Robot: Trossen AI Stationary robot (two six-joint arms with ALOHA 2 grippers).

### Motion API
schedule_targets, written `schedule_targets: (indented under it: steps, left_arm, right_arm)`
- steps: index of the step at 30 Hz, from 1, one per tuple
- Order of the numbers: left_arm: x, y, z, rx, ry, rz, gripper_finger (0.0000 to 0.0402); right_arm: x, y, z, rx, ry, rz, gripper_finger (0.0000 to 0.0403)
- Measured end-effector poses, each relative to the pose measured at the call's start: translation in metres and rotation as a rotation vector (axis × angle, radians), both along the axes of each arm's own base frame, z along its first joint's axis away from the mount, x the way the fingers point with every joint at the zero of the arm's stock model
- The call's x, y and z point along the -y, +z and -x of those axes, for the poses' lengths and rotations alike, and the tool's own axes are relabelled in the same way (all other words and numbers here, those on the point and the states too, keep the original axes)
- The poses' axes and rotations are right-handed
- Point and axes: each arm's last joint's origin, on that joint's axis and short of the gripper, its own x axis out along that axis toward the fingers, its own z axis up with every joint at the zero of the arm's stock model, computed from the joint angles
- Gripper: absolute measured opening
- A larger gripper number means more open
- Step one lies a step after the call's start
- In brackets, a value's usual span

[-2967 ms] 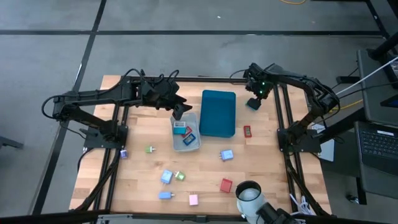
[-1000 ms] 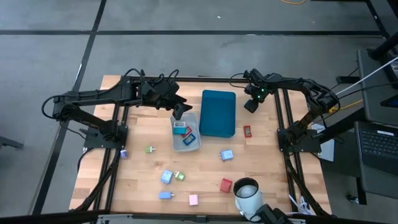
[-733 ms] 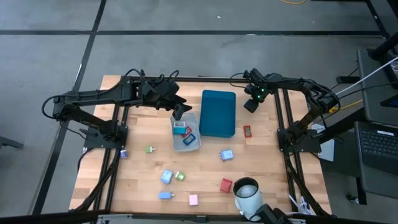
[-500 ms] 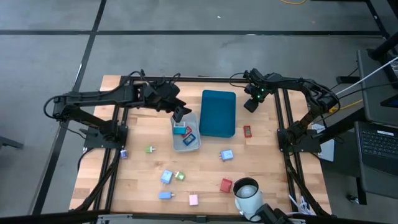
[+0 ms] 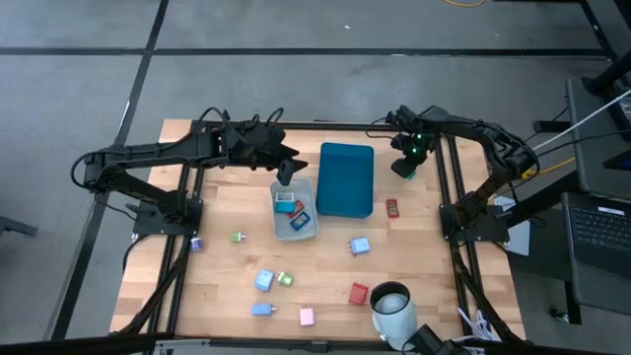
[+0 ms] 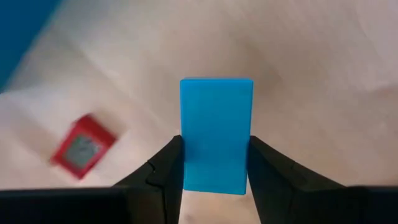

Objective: Pick & Place Office items
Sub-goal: Put the light blue timer into the gray bin

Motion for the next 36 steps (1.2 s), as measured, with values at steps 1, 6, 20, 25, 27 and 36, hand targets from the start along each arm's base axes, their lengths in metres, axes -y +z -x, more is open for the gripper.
schedule_targets:
  steps: [1,6,20,25,27,36]
  left_arm:
    - [0.0,0.0,0.0,0.001,-0.002,-0.006,0.0258]
    - [0.0,0.001,0.0,-0.005,-0.019,-0.037,0.0258]
    - [-0.014,0.028,0.024,0.098,0.108,-0.196,0.0258]
    - [-0.018,0.044,0.05,0.148,0.159,-0.218,0.0258]
    - [-0.019,0.05,0.062,0.167,0.18,-0.226,0.0258]
    - [-0.016,0.051,0.089,0.117,0.152,-0.183,0.0258]
  right_arm:
    - [-0.001,0.005,-0.001,0.003,0.004,-0.001,0.0144]
    - [-0.008,0.03,-0.005,0.04,0.015,-0.052,0.0144]
    - [-0.036,0.098,-0.05,0.283,0.061,0.011,0.0139]
    - [-0.05,0.113,-0.087,0.446,0.059,0.055,0.0111]
    - [-0.056,0.114,-0.101,0.486,0.063,0.057,0.0091]
    - [-0.059,0.106,-0.124,0.501,0.092,0.074,0.0098]
